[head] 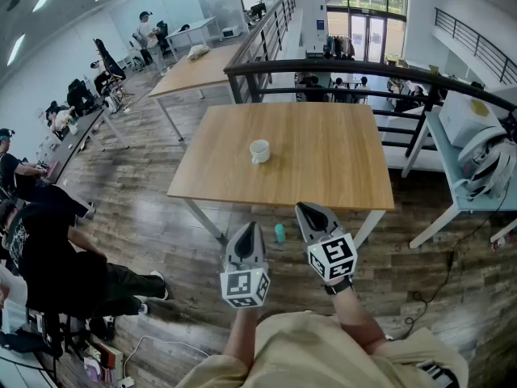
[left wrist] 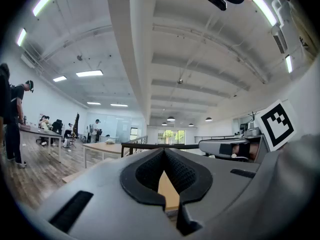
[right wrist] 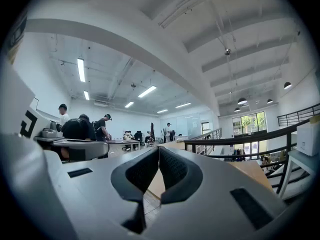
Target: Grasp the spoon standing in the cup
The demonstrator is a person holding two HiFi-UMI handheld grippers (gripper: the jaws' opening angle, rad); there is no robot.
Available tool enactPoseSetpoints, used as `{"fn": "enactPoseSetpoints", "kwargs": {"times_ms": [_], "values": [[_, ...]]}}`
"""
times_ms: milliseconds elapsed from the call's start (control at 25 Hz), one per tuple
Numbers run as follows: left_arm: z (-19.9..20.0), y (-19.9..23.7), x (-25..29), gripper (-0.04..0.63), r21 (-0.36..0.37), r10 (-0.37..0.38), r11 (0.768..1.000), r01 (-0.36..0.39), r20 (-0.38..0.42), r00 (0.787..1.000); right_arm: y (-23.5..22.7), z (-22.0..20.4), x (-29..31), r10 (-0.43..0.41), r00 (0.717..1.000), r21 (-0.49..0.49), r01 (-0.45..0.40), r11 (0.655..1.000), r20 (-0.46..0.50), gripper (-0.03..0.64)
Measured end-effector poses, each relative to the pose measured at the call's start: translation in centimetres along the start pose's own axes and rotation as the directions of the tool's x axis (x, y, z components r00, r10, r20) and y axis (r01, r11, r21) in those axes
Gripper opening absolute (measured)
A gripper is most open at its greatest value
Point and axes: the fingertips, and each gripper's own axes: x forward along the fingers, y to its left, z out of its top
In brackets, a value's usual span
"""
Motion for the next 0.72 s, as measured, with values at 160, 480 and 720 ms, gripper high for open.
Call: {"fn": "enactPoseSetpoints", "kwargs": {"times_ms": [160,480,720], "values": [[-0.1,-0.5,0.2,0.011,0.011,-0.003,1.0,0.003,-0.006,1.0,-1.1,0.3,-0.1,-0.011,1.0,0.009,0.011,1.0,0.01,0.015],[-0.9,-0.2,2.6,0.011,0.001,-0.01,1.0,0.01,-0.022,1.0,-2.7,-1.3,1.2,-0.024,1.0,0.053,0.024,0.998,-0.009,0.017],[-2.6,2.6,7.8,0.011,-0.027,-0.032,0.999,0.031,-0.03,0.999,-5.1,-3.4,6.0,-0.044,0.998,0.066,0.048,0.997,-0.053,0.017]]}}
